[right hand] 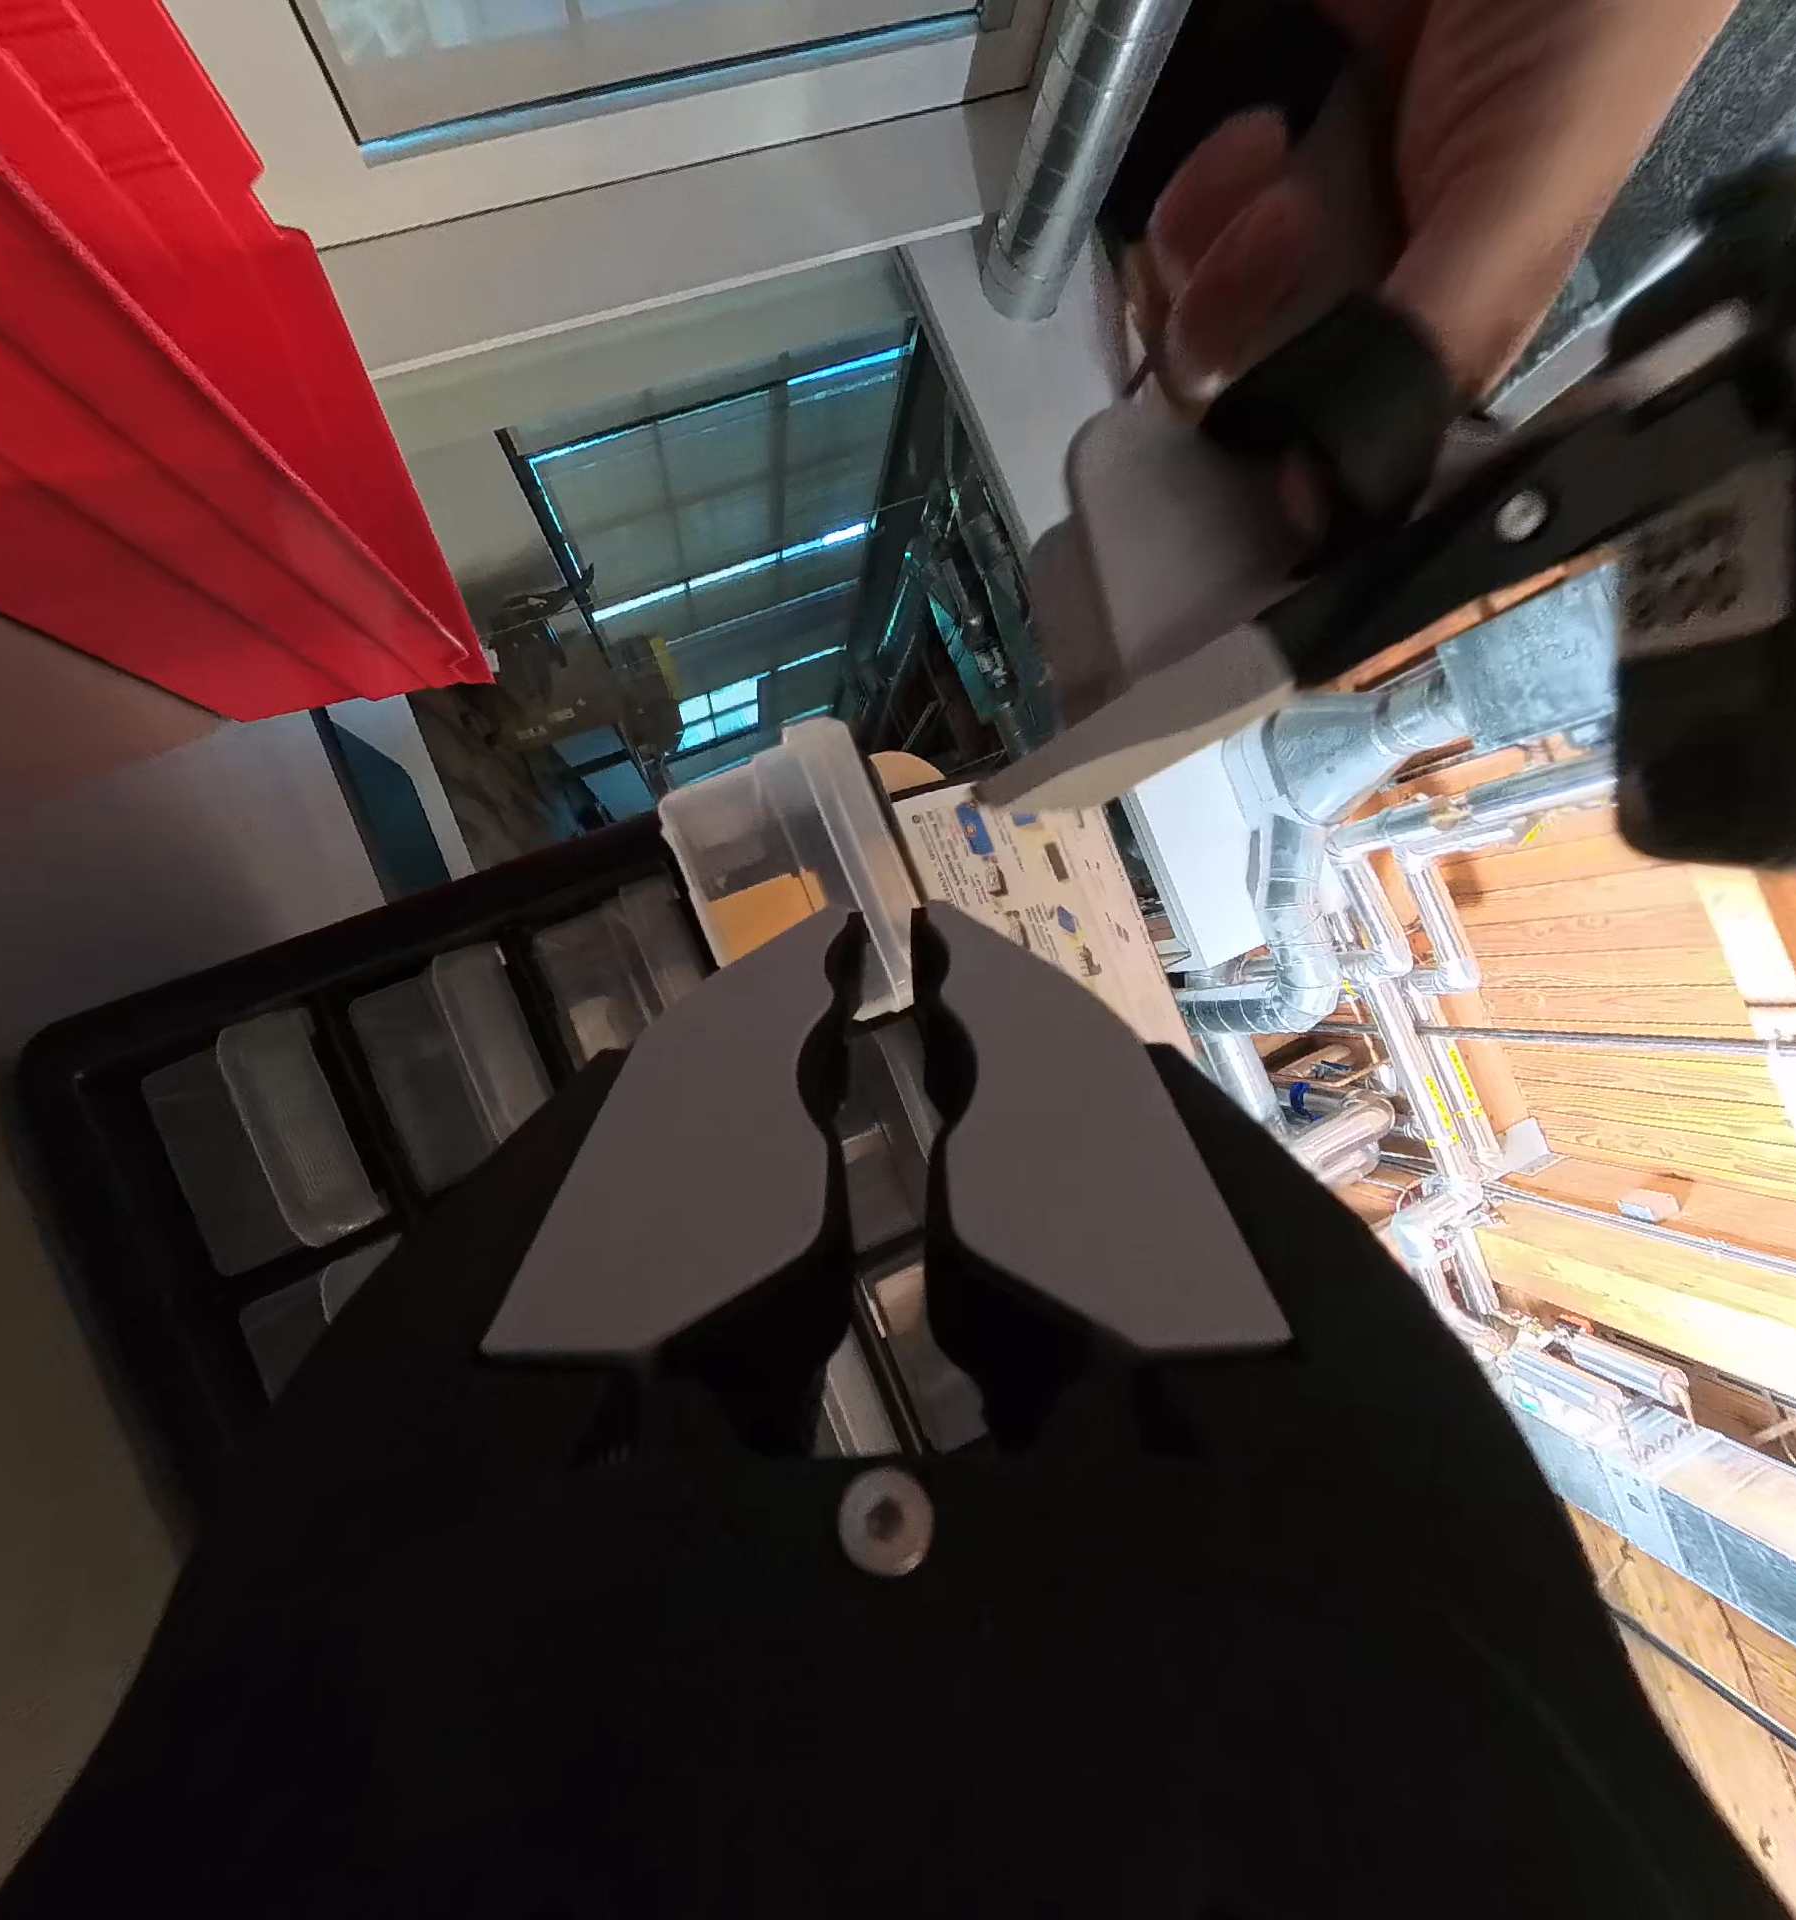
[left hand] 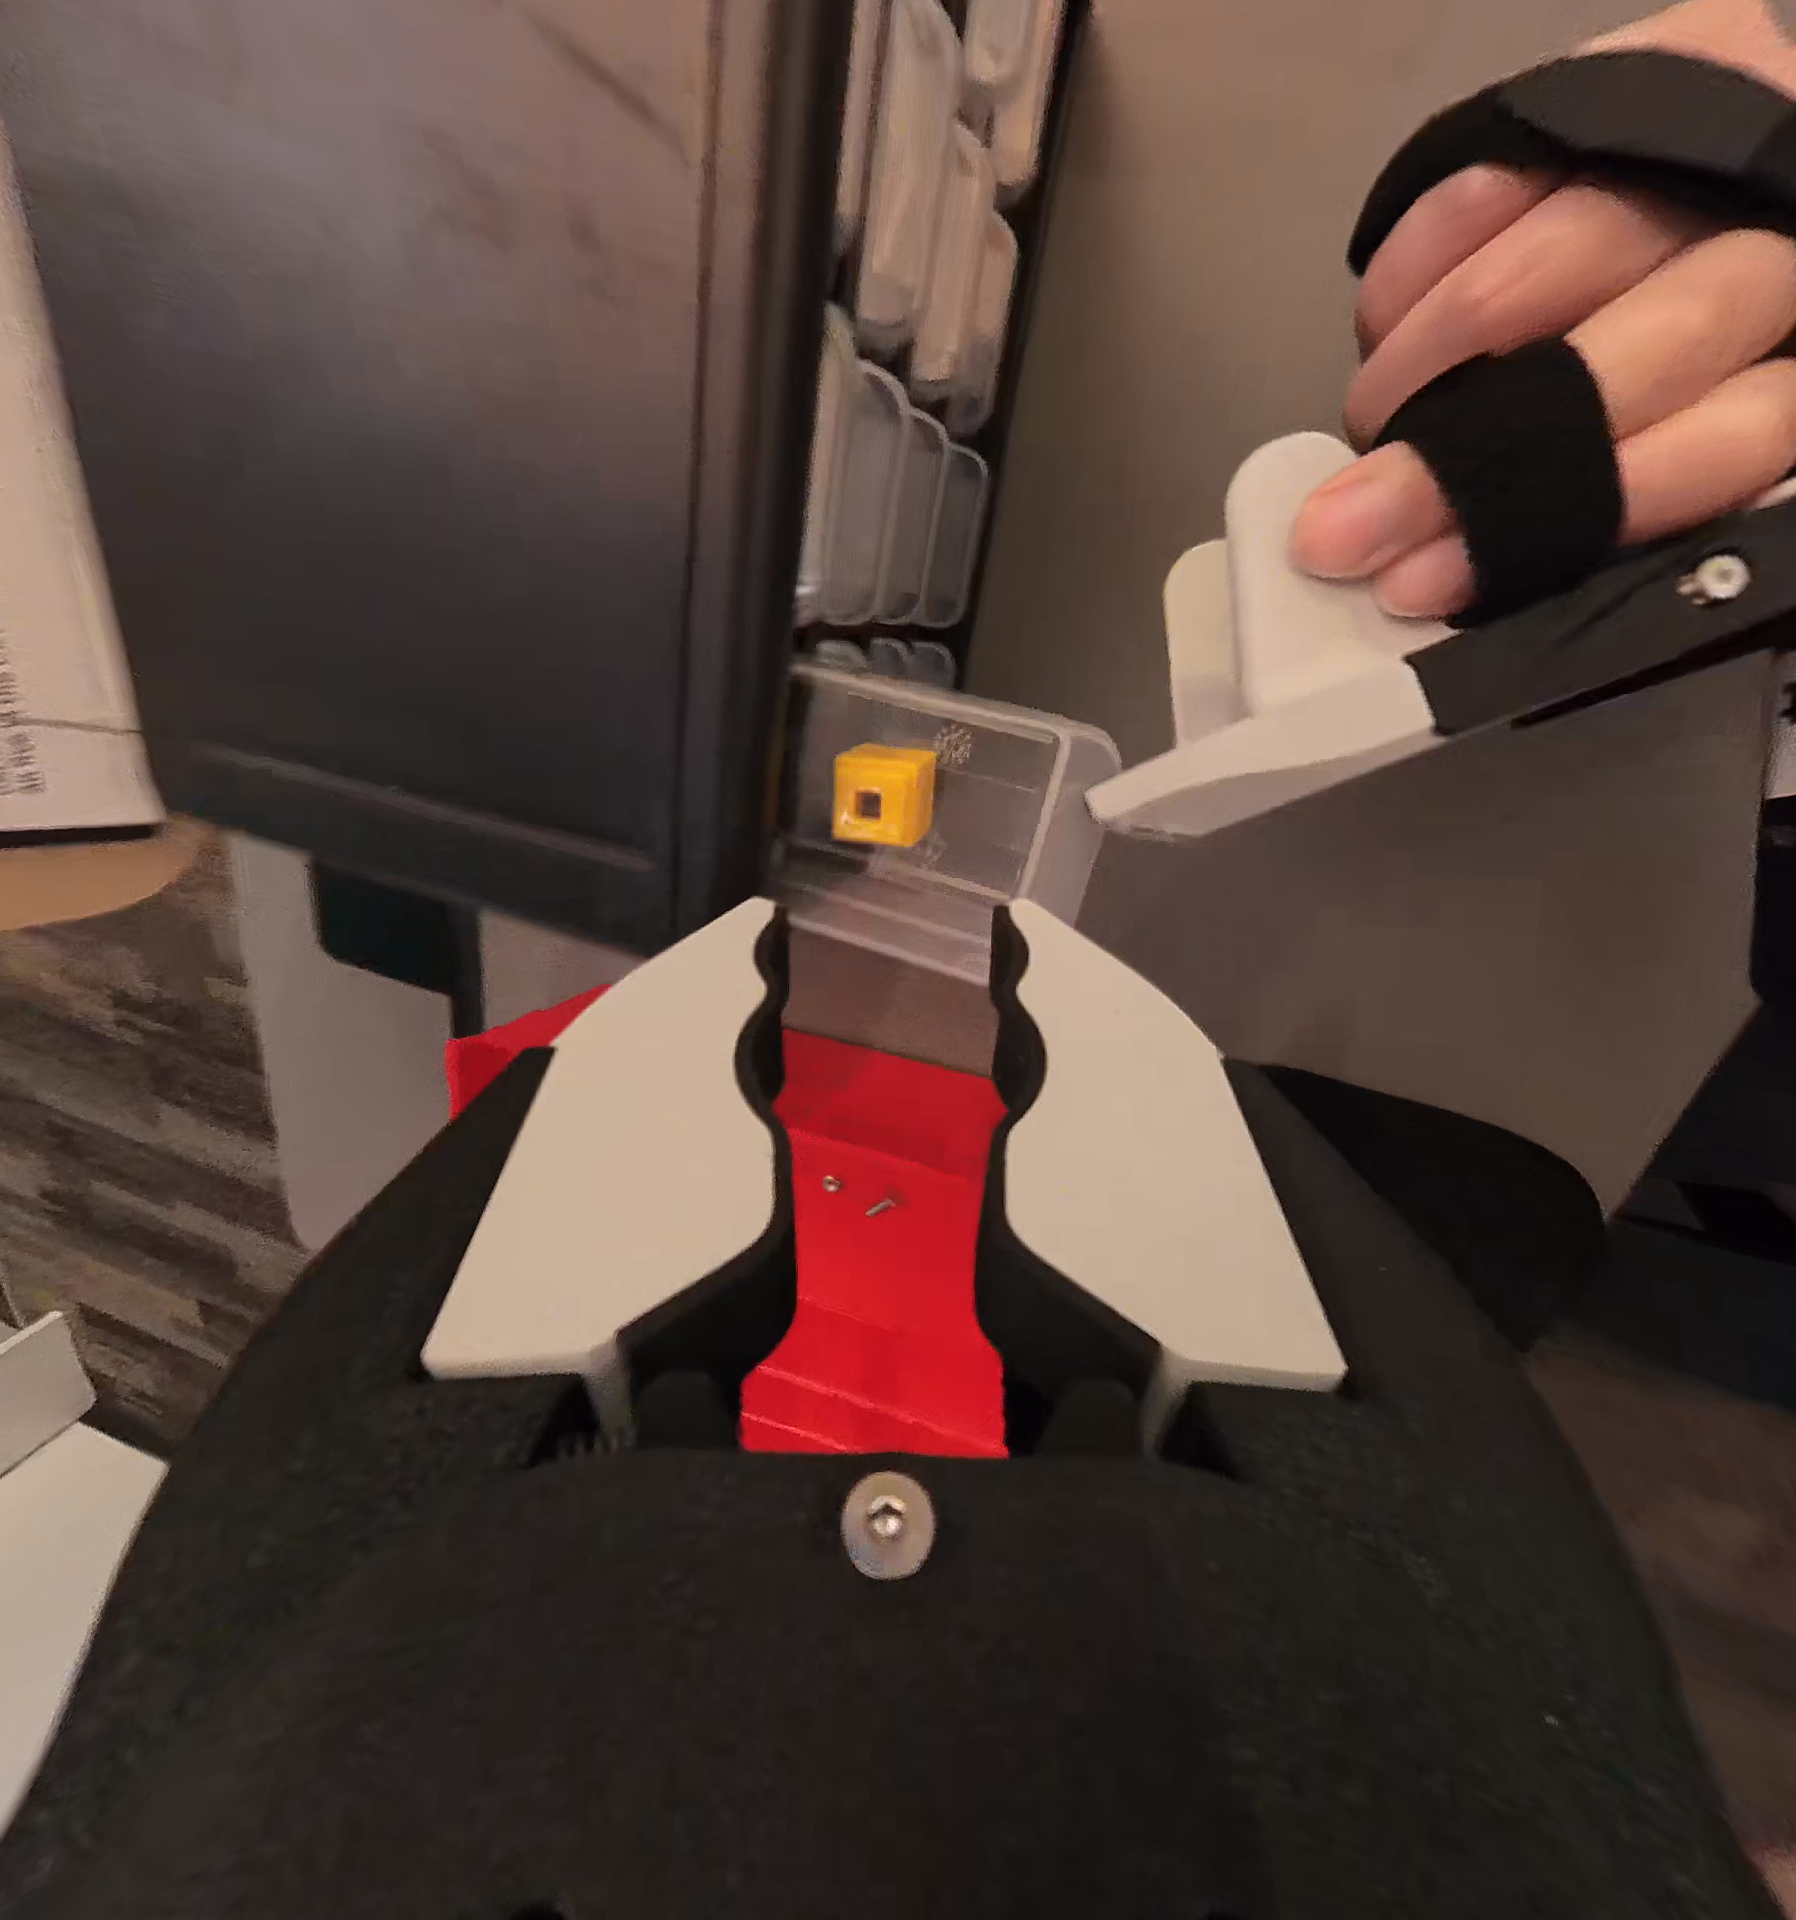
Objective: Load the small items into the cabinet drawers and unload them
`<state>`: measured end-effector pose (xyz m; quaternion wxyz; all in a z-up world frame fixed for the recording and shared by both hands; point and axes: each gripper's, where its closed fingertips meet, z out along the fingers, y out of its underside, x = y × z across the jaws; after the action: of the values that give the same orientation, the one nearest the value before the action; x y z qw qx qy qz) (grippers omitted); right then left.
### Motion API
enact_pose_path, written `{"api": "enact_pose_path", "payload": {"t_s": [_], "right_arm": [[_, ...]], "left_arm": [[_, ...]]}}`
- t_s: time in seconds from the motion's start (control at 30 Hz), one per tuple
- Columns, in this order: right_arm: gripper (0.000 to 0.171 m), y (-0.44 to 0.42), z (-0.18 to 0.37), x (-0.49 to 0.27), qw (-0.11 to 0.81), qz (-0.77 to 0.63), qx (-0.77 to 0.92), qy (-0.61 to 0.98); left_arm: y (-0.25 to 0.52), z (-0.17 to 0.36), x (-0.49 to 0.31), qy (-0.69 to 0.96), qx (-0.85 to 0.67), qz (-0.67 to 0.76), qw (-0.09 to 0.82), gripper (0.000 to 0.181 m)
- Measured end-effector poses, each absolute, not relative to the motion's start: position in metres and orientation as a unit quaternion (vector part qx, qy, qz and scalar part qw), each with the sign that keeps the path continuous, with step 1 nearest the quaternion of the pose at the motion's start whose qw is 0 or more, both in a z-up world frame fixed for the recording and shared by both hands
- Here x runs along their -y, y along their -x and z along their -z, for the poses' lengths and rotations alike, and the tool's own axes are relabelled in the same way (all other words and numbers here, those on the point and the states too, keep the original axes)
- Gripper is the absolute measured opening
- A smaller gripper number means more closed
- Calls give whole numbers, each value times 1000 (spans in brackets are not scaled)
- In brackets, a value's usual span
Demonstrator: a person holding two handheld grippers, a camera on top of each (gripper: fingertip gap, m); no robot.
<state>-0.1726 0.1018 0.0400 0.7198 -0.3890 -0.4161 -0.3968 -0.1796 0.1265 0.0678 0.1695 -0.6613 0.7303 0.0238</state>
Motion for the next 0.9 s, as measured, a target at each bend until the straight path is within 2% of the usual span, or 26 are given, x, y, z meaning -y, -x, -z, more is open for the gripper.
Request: {"api": "enact_pose_path", "payload": {"t_s": [0.2, 0.47, 0.63, 0.73, 0.9], "right_arm": [[9, 158, -40, -134, 700, 417, 408, 412], [9, 154, -40, -158, 669, 454, 422, 410], [16, 151, -36, -169, 644, 472, 430, 422], [23, 157, -35, -158, 654, 466, 431, 411], [22, 148, -14, -124, 662, 445, 439, 414]], "left_arm": [[221, -100, -129, 690, -686, -4, 232, 32], [311, -74, -148, 749, -622, -23, 226, 31], [360, -39, -173, 795, -567, -28, 213, 32], [383, -1, -190, 822, -534, -33, 194, 32], [408, 66, -202, 848, -508, -31, 150, 32]]}}
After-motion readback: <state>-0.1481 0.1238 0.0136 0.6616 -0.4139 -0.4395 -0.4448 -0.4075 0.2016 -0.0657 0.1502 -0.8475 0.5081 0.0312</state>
